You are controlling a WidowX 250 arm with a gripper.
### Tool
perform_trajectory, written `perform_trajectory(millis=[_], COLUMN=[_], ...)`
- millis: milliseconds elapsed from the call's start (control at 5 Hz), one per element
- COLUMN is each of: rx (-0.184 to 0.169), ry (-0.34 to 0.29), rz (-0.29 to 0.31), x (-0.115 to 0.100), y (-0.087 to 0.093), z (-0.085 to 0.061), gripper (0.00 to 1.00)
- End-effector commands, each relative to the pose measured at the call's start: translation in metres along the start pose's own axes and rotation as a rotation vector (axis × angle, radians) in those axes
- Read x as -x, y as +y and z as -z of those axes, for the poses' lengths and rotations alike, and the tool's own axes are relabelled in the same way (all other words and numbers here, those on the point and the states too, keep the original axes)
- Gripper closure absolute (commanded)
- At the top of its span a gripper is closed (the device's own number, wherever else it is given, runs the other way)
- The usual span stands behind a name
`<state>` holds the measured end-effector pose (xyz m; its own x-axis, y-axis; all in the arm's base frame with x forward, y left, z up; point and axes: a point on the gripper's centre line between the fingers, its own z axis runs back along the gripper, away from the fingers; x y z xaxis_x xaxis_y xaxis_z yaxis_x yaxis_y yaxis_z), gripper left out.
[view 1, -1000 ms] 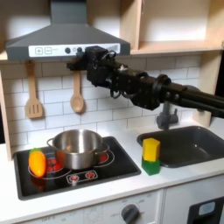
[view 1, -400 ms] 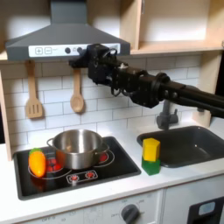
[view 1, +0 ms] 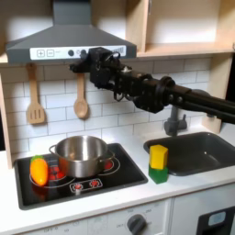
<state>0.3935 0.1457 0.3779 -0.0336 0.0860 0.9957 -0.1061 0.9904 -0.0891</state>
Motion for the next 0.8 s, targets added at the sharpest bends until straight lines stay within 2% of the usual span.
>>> perform_trajectory(millis=[0, 400, 600], rx=[0.000, 0.007, 0.004], ry=[-0.002, 0.002, 0.000], rz=[-0.006, -0.013, -0.020], x=[0.0001, 0.0008, 0.0011], y=[0.0004, 0.0003, 0.0019], z=[0.0017, 0.0059, 0.0037], gripper=[1.00, 1.00, 1.00])
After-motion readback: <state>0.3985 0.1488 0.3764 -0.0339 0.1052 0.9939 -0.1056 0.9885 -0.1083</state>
